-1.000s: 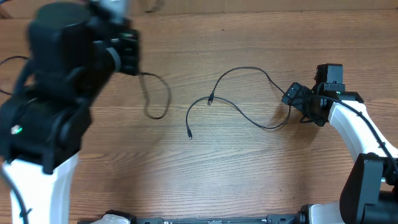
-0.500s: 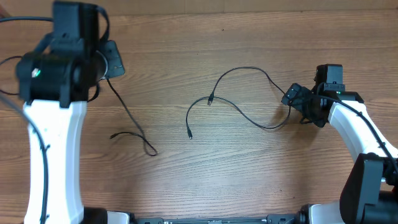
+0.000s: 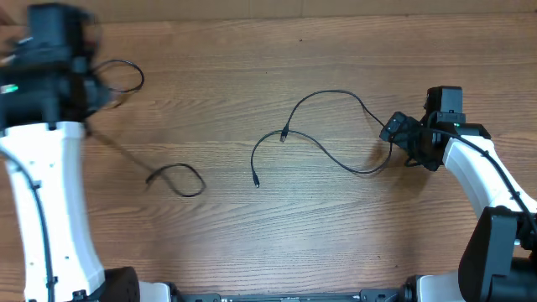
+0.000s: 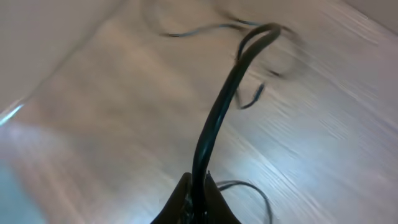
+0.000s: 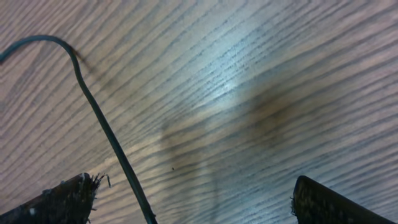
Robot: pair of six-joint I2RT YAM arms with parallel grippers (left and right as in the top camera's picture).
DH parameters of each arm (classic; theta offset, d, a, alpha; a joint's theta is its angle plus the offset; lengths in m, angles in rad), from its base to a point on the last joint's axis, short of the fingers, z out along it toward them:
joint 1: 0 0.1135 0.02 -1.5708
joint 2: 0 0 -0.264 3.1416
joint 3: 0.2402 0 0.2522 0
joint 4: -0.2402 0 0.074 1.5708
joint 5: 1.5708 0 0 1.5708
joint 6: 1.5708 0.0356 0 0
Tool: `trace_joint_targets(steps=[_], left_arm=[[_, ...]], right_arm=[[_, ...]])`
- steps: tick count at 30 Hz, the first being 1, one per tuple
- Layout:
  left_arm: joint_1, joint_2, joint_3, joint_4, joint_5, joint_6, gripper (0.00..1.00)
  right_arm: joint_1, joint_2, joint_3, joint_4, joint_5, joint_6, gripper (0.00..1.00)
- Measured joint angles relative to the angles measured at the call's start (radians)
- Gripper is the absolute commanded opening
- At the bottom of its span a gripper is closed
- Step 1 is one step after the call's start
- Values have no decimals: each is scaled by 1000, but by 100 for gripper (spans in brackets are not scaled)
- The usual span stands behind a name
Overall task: Untangle cables
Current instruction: 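Lay the cable down at the left side and withdraw the left gripper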
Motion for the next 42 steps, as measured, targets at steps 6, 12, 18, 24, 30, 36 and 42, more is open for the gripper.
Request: trace_joint_targets(steps=[6, 12, 18, 24, 30, 36, 42], left_arm=[[268, -7, 11, 115, 42, 21, 4], [393, -10, 37, 335, 98, 141, 4], [409, -10, 39, 531, 113, 333, 4], [416, -6, 41, 536, 105, 435, 4], [443, 67, 42, 468, 76, 439, 4], [474, 152, 42, 459, 4, 439, 4], [511, 156, 42, 550, -21, 496, 4]], right_arm=[[0, 0, 0, -1, 0, 0, 100], [0, 0, 0, 8, 0, 0, 100], [0, 0, 0, 10, 0, 0, 100], [0, 0, 0, 11, 0, 1, 100], [0, 0, 0, 12, 0, 0, 100], [0, 0, 0, 12, 0, 0, 100], [0, 0, 0, 12, 0, 0, 100]])
